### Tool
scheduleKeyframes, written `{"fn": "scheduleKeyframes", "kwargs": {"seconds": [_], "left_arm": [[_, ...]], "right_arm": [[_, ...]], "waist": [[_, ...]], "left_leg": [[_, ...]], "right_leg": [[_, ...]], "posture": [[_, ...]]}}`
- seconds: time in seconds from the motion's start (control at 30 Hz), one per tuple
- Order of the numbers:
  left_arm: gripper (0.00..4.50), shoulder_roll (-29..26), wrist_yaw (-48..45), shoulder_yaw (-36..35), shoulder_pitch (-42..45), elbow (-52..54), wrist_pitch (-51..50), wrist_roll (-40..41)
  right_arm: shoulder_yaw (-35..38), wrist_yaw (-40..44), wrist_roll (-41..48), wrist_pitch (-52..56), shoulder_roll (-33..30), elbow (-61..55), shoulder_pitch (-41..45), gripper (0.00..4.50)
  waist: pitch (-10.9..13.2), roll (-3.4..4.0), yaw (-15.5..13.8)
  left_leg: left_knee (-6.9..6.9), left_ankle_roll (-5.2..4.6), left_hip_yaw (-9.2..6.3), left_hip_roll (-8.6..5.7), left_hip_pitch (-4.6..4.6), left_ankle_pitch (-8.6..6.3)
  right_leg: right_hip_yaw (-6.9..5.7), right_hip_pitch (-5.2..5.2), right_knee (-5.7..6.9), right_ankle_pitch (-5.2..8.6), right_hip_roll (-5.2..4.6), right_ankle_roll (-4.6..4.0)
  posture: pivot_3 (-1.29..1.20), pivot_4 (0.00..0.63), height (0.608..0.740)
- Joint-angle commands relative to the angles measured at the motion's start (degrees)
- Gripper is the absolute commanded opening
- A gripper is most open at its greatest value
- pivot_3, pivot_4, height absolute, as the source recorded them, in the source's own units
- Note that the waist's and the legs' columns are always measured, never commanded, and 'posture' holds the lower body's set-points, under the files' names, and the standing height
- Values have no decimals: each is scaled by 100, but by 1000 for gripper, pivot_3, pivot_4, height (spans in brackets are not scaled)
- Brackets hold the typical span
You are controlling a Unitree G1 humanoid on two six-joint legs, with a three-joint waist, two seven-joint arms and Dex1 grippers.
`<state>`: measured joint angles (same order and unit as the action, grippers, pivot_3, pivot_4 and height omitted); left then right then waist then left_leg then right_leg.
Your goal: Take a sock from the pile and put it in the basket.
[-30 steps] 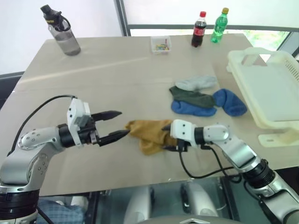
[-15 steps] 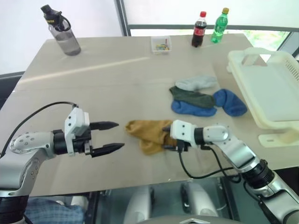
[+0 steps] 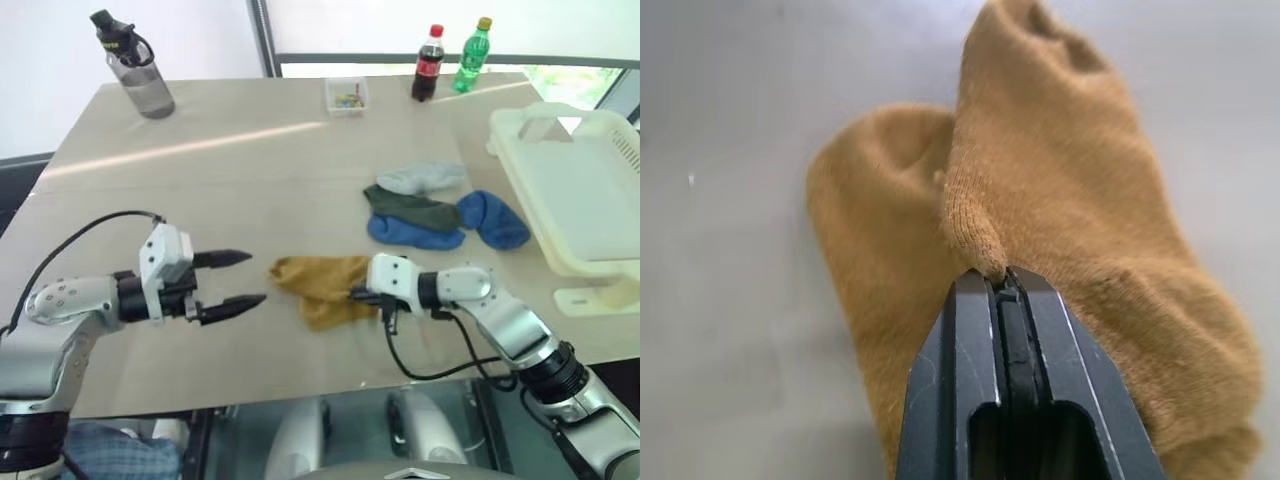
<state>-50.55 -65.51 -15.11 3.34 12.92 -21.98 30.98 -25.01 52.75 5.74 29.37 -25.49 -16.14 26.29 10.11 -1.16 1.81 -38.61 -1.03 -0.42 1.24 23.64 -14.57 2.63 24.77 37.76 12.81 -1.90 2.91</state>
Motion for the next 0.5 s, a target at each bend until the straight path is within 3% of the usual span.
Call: {"fn": "scheduleKeyframes", "kwargs": {"seconds": [0.03, 0.13, 0.5], "left_arm": [[4148, 161, 334, 281, 202, -219, 519, -567], [4148, 274, 386, 642, 230, -497, 1035, -1052], [4148, 598, 274, 1248, 341, -817, 1573, -1419]], "right_arm": [[452, -36, 456, 652, 10, -581, 222, 28], [598, -57, 642, 966, -57, -710, 314, 28], [1053, -363, 1518, 2097, 33, -1036, 708, 28]], "waist": [[0, 0, 2], [0, 0, 15], [-1, -2, 17]], "left_leg": [[-1, 0, 0, 0, 1, 0], [0, 0, 0, -1, 0, 0], [-1, 0, -2, 0, 1, 0]], "right_leg": [[0, 0, 0, 0, 0, 0], [0, 0, 1, 0, 0, -1], [-1, 1, 5, 0, 0, -1]], "posture": [[0, 150, 740], [0, 150, 740], [0, 150, 740]]}}
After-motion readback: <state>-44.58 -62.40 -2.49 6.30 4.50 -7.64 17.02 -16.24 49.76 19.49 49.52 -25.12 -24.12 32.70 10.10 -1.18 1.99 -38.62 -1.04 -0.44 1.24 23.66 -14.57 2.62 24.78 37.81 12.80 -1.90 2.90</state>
